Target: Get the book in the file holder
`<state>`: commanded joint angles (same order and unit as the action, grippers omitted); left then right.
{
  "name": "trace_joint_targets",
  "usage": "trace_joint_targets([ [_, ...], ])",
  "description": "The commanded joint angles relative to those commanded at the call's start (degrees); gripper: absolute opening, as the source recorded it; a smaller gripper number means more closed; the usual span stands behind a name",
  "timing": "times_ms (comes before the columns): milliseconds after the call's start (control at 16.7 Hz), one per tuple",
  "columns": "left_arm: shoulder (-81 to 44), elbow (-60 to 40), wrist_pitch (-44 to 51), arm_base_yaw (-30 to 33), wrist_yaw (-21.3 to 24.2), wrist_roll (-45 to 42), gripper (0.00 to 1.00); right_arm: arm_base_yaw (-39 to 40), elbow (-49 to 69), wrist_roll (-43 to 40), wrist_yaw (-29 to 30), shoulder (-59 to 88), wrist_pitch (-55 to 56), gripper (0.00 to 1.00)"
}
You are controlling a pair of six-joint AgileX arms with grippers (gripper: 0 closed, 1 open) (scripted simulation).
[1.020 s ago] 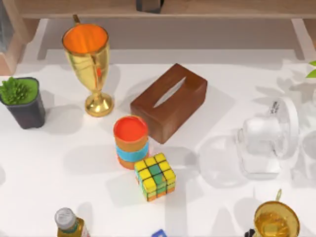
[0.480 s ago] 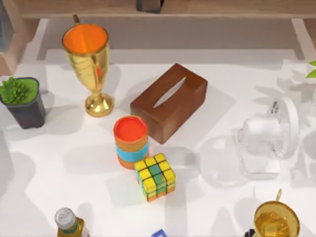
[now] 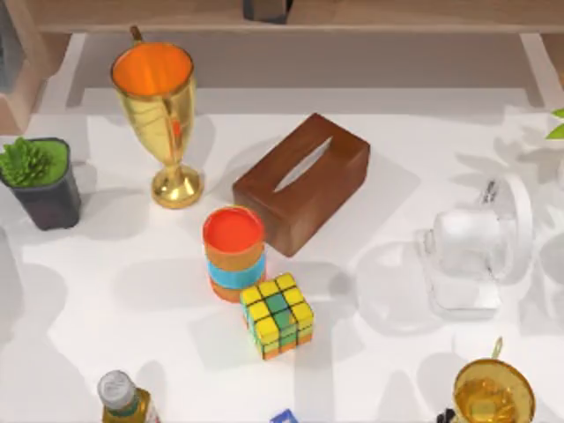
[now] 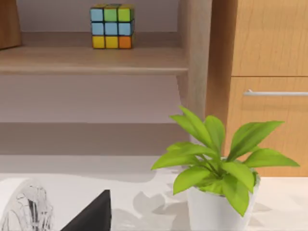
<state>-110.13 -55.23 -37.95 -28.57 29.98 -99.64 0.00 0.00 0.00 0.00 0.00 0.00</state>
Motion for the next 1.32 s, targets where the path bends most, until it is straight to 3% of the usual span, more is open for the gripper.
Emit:
trace_joint_targets([
  [540, -4.26, -4.48, 0.62, 1.93, -1.41, 0.54, 0.00, 0.00, 0.00, 0.00, 0.00, 0.00, 0.00, 1.00],
  [1320, -4.26, -4.48, 0.62, 1.93, -1.41, 0.54, 0.98, 0.00, 0.00, 0.00, 0.00, 0.00, 0.00, 1.00],
])
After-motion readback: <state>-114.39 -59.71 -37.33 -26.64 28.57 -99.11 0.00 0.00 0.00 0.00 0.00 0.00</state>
